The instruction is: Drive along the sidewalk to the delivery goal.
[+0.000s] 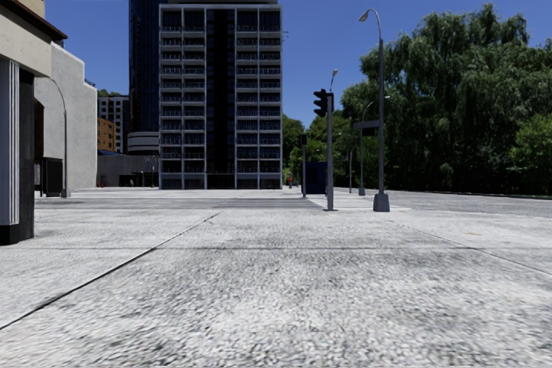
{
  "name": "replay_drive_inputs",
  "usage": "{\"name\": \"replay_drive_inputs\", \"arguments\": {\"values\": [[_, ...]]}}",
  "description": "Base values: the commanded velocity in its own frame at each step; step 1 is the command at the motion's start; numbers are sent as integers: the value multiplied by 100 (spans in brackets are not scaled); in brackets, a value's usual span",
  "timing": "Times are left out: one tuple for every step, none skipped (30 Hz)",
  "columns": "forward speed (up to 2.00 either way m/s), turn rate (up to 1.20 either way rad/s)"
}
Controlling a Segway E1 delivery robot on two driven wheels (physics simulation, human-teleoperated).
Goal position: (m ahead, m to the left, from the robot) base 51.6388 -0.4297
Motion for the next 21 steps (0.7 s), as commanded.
{"name": "replay_drive_inputs", "arguments": {"values": [[200,0],[200,0],[200,0],[200,0],[200,0],[200,0],[200,0],[200,0],[200,0],[200,0],[200,0],[200,0],[200,0],[200,0],[200,0],[200,0],[200,0],[200,0],[200,0],[200,0],[200,0]]}}
